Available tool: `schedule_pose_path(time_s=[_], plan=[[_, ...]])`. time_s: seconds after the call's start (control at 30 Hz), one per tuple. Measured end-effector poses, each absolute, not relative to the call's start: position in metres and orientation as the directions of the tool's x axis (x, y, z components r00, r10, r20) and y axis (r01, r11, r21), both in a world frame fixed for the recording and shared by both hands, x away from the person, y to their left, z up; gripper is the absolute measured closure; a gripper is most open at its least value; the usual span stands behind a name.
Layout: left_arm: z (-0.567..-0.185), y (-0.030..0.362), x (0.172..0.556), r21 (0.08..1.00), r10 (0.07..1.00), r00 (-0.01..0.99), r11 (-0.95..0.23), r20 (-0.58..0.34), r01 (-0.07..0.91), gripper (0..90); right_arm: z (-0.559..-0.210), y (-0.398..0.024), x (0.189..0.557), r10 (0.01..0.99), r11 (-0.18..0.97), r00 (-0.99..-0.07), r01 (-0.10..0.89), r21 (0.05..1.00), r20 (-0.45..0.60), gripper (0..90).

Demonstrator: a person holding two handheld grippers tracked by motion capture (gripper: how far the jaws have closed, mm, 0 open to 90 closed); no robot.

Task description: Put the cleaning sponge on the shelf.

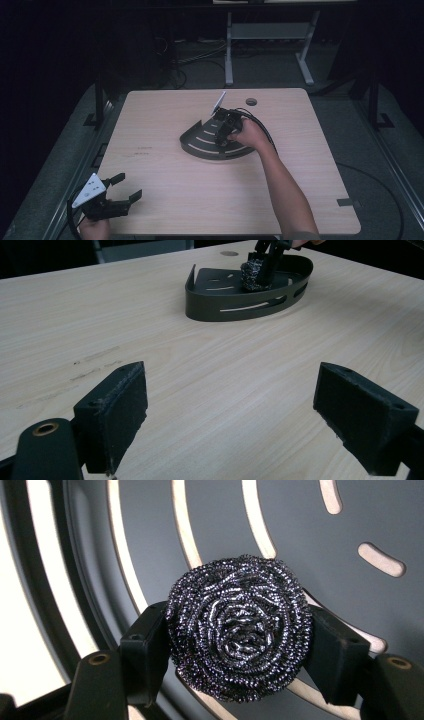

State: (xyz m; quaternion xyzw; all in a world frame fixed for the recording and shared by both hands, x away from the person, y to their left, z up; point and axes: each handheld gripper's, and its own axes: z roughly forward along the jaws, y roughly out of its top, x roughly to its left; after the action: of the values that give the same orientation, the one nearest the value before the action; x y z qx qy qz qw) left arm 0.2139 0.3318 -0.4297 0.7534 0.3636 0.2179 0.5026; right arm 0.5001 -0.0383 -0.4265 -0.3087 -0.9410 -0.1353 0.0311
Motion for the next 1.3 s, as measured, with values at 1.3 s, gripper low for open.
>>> schedule_pose_path(time_s=[1.3], plan=[[-0.4291,0.3294,0.2132,0.915,0.765,0.643,-0.236,-0.033,0.327,13.3,-0.4287,-0.0415,0.4973,0.6,0.739,-0.787,0.613,0.28,0.143,21.1]])
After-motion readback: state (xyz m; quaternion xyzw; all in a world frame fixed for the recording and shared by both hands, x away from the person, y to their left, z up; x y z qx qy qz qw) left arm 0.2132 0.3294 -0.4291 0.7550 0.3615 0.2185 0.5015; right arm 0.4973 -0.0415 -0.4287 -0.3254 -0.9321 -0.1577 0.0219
